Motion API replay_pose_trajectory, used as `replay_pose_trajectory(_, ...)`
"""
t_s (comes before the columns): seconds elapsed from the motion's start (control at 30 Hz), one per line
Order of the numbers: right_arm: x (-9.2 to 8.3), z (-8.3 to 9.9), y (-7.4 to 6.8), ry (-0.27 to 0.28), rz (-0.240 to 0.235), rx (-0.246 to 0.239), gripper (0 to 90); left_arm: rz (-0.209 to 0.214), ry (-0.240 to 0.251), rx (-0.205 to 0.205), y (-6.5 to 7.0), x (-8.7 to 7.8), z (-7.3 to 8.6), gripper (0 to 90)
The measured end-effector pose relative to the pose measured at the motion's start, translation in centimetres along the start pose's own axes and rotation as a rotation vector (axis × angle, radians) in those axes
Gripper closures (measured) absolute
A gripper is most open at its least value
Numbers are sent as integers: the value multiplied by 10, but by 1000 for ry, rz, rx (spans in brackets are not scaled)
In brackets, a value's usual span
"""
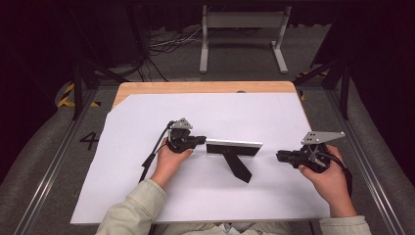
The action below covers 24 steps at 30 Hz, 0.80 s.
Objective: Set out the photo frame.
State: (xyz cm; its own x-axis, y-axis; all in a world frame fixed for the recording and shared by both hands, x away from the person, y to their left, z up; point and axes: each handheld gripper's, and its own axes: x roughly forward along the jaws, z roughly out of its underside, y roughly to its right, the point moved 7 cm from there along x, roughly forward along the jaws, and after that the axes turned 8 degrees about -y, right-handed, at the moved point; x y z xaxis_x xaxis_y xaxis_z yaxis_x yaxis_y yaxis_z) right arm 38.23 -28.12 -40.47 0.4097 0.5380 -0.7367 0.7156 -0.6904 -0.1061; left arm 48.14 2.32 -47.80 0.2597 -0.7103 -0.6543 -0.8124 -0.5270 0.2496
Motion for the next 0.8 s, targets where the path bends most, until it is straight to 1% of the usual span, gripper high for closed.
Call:
replay_pose_trajectory(0.07,-1,1,0,0,3,2,812,40,-5,-17,1,6,1,900)
replay_pose_trajectory(0.13,-2,2,1,-2,5,3,812,63,-13,-16,3,11,1,900)
replay_pose_trajectory(0.23,-3,4,1,0,5,6,812,72,-26,-2,5,16,1,900)
replay_pose_trajectory(0.3,-4,4,1,2,5,10,812,79,-30,-5,5,17,1,900)
replay_pose_trajectory(0.43,-4,5,0,1,2,11,810,92,-65,-21,6,22,3,900)
replay_pose_trajectory(0.53,-4,5,-1,-2,-2,9,810,106,-85,-19,8,25,5,900)
replay_pose_trajectory(0.63,-4,5,-1,-3,-4,8,810,112,-88,-16,9,25,5,900)
replay_pose_trajectory(0.67,-3,5,-1,-4,-4,8,810,109,-96,-10,9,26,5,900)
replay_pose_trajectory(0.8,-4,5,-1,0,-5,7,810,119,-110,-14,10,26,7,900)
